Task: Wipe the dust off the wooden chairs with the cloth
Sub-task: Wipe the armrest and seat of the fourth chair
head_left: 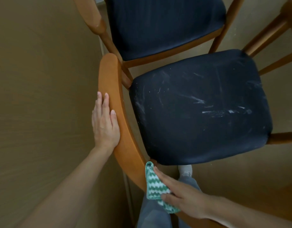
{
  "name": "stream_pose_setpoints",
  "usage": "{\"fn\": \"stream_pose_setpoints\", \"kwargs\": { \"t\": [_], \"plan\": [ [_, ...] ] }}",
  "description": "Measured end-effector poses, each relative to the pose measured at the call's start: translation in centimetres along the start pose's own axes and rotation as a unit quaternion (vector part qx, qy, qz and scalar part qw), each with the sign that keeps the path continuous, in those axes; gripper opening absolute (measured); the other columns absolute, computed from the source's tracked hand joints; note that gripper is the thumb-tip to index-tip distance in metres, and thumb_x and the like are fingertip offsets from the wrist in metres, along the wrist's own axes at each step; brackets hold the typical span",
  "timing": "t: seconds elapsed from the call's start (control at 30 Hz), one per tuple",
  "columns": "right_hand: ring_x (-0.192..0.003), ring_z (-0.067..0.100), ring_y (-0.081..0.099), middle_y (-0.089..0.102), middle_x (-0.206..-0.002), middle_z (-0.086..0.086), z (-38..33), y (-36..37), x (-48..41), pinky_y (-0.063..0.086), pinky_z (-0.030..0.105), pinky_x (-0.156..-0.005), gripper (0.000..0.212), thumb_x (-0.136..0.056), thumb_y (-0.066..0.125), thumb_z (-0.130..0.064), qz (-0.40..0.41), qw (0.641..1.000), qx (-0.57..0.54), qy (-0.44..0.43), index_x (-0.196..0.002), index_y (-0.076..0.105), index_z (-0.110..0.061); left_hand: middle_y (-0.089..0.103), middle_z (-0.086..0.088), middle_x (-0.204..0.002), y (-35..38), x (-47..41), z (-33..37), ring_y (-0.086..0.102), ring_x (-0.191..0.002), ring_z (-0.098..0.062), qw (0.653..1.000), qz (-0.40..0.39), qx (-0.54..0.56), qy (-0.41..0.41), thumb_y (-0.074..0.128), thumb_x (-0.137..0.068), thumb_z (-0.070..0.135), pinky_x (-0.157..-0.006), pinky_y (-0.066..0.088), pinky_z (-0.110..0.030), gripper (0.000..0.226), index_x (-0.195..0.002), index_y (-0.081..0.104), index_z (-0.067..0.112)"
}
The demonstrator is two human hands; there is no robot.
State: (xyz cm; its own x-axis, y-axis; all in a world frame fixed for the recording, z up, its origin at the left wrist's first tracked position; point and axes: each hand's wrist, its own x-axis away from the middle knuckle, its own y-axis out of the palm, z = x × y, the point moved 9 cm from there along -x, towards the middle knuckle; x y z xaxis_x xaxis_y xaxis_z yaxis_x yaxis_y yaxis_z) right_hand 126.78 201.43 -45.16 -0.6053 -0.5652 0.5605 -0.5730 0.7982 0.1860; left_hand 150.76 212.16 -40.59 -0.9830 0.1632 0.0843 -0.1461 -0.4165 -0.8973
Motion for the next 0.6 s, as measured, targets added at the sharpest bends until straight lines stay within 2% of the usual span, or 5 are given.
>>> {"fn": "stream_pose_setpoints", "kwargs": {
  "t": [0.17,0.27,0.33,0.47,0.6],
  "plan": [
    [-0.137,0.007,0.032,0.016,-0.156,-0.016,-3.6,-1.7,-6.1,0.03,0.041,-0.114,0.065,-0.091,0.045,-0.051,0.056,0.982,-0.171,-0.061,-0.134,-0.002,-0.066,0.007,0.002,-0.159,0.0,0.0,0.2,0.011,-0.145,-0.018,1.0,-0.003,-0.001,0.002,0.017,-0.097,0.036,-0.117,0.013,-0.046,0.055,-0.15,0.015,0.022],
    [-0.128,0.013,0.047,0.029,-0.152,-0.004,-7.5,-5.0,-10.5,0.039,0.044,-0.107,0.073,-0.093,0.046,-0.043,0.096,0.961,-0.228,-0.119,-0.146,-0.004,-0.049,0.009,0.0,-0.158,0.1,0.0,0.0,0.013,-0.144,-0.021,1.0,-0.003,0.01,0.017,0.017,-0.098,0.036,-0.116,0.015,-0.05,0.055,-0.15,0.016,0.02],
    [-0.13,0.016,0.044,0.026,-0.154,0.001,-10.7,-8.0,-13.1,0.041,0.037,-0.106,0.071,-0.098,0.04,-0.034,0.12,0.953,-0.232,-0.15,-0.149,-0.009,-0.038,0.009,-0.002,-0.158,0.2,0.0,0.0,0.013,-0.144,-0.021,1.0,0.0,0.013,0.027,0.017,-0.097,0.035,-0.115,0.016,-0.051,0.055,-0.15,0.017,0.019],
    [-0.135,0.025,0.036,0.024,-0.154,0.011,-15.7,-14.8,-17.5,0.042,0.007,-0.085,0.065,-0.104,0.031,-0.022,0.183,0.944,-0.21,-0.175,-0.149,-0.015,-0.028,0.007,0.003,-0.158,0.3,-0.1,0.0,0.009,-0.145,-0.015,1.0,0.003,0.011,0.025,0.014,-0.097,0.038,-0.118,0.011,-0.045,0.056,-0.15,0.014,0.022],
    [-0.139,0.028,0.03,0.019,-0.155,0.013,-18.7,-20.0,-20.1,0.029,0.04,-0.113,0.068,-0.1,0.036,-0.038,0.239,0.944,-0.17,-0.151,-0.151,-0.005,-0.022,0.005,0.006,-0.158,0.3,-0.1,-0.2,0.007,-0.145,-0.012,1.0,-0.001,0.012,0.012,0.014,-0.097,0.039,-0.118,0.007,-0.04,0.055,-0.15,0.013,0.024]
  ]
}}
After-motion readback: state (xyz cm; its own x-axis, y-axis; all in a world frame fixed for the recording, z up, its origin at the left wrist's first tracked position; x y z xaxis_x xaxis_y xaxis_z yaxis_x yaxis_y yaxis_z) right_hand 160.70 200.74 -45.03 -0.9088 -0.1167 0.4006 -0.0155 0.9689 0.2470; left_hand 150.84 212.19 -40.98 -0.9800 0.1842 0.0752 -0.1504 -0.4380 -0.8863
